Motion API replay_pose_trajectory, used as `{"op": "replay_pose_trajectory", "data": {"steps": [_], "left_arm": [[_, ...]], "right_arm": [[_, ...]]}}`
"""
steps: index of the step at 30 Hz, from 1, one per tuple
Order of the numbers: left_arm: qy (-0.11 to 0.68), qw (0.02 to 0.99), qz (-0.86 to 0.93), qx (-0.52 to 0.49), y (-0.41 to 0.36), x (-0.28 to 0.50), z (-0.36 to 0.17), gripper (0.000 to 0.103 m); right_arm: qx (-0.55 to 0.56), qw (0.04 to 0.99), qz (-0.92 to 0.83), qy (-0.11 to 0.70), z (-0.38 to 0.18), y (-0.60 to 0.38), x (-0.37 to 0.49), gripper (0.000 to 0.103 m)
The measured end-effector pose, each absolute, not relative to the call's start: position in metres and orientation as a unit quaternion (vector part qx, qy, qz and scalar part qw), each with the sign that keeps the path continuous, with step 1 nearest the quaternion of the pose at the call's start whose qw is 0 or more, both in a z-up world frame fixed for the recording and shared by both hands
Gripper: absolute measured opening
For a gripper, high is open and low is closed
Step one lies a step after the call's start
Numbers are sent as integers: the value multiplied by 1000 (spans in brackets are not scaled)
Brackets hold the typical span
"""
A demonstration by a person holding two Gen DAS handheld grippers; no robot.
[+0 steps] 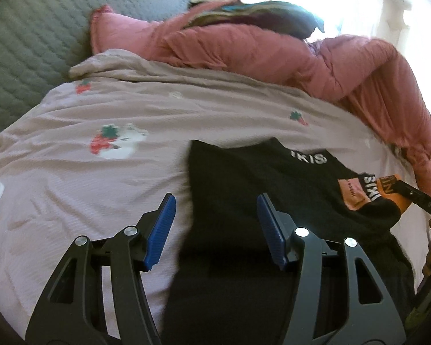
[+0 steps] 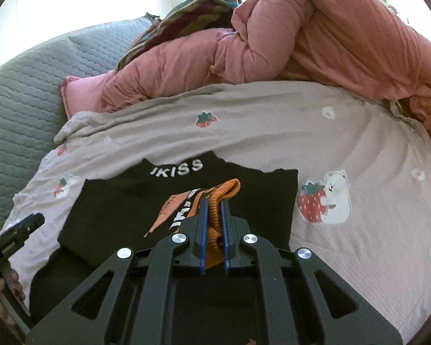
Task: Fold small clothes
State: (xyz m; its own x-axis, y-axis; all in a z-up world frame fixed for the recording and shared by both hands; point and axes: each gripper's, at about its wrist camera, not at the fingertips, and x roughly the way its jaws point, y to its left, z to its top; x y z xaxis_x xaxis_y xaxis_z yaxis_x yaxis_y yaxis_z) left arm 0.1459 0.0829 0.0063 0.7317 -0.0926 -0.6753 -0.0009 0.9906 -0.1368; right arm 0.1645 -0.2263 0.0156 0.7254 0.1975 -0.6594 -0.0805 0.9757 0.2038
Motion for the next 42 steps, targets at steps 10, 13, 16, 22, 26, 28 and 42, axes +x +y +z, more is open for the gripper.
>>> {"op": "replay_pose_trajectory", "data": {"steps": [10, 13, 16, 22, 26, 28, 42], "left_arm": [[428, 902, -56, -28, 42, 185, -28, 51], [435, 898, -59, -23, 41, 185, -40, 51], [434, 898, -62, -22, 43, 182, -44, 51], [433, 899, -64, -19, 44, 181, -44, 51], [431, 900, -65, -17, 43, 180, -44, 51], [431, 900, -68, -15, 43, 179, -44, 51], [428, 901, -71, -6, 41, 169, -45, 51]], "right_arm": [[55, 925, 63, 371, 8, -227, 163, 8], [50, 921, 59, 383, 0, -227, 164, 8], [47, 920, 52, 386, -4, -227, 165, 8], [43, 923, 22, 381, -3, -232, 159, 8], [30, 921, 48, 385, -5, -219, 152, 9], [24, 916, 72, 394, -7, -207, 150, 13], [2, 880, 120, 460, -40, -170, 155, 12]]}}
